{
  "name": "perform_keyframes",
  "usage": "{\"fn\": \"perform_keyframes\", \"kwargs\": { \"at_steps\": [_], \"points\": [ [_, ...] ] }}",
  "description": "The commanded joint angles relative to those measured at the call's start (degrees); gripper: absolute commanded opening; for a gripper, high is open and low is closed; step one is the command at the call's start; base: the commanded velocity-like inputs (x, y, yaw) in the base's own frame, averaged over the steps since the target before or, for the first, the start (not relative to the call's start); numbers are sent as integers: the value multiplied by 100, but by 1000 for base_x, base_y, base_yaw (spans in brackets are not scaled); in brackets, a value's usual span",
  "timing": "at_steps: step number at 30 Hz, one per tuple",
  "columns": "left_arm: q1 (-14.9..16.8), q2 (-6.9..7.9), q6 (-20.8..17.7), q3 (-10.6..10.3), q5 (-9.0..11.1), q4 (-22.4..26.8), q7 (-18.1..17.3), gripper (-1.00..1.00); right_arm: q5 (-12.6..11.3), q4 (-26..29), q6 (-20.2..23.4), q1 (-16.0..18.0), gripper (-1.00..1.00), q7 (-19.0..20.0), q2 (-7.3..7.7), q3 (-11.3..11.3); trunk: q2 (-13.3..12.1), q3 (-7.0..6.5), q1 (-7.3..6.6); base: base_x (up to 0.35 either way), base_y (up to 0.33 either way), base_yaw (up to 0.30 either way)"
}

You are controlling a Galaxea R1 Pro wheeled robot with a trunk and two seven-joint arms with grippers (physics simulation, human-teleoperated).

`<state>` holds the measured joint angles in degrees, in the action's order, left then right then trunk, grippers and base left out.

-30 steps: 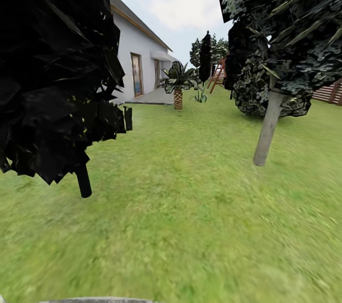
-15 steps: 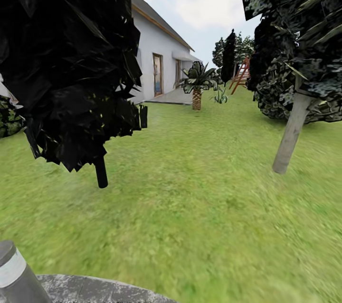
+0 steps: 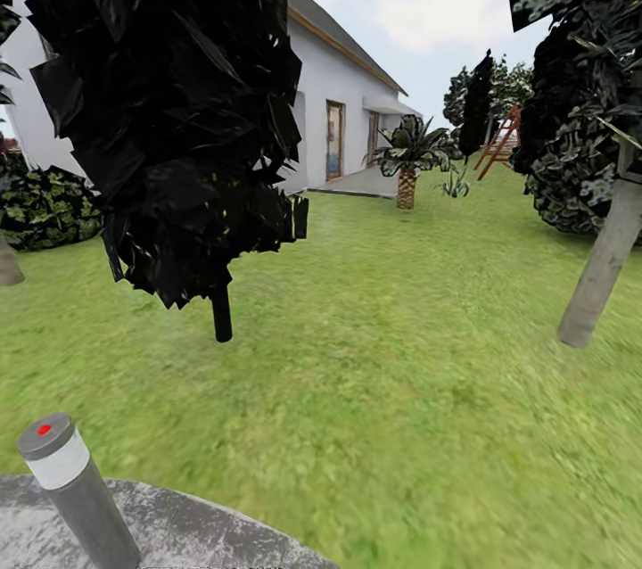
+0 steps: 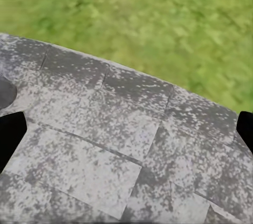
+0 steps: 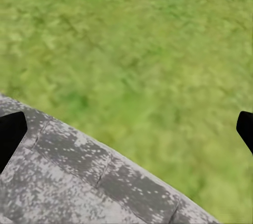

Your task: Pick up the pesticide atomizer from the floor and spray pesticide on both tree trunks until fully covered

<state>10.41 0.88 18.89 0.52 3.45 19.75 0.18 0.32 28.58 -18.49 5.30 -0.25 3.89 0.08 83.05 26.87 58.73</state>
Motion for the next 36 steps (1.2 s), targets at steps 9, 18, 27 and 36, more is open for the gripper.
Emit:
{"fn": "perform_keyframes", "kwargs": {
  "at_steps": [9,18,27,36],
  "points": [
    [5,3,18,-8,42,-7,16,100,-5,15,-15,0,100,-10,-10,-20,3,6,0,0,-2,280],
    [5,9,18,-8,42,-10,17,100,-5,16,-13,-2,100,-10,-11,-21,3,21,0,0,0,281],
    [5,9,18,-8,42,-15,17,100,3,8,-15,2,100,-10,-11,-17,3,56,0,0,0,269],
    [5,9,18,-8,42,-24,17,100,-4,29,-15,0,100,-10,-11,-24,3,114,0,0,0,224]
  ]
}}
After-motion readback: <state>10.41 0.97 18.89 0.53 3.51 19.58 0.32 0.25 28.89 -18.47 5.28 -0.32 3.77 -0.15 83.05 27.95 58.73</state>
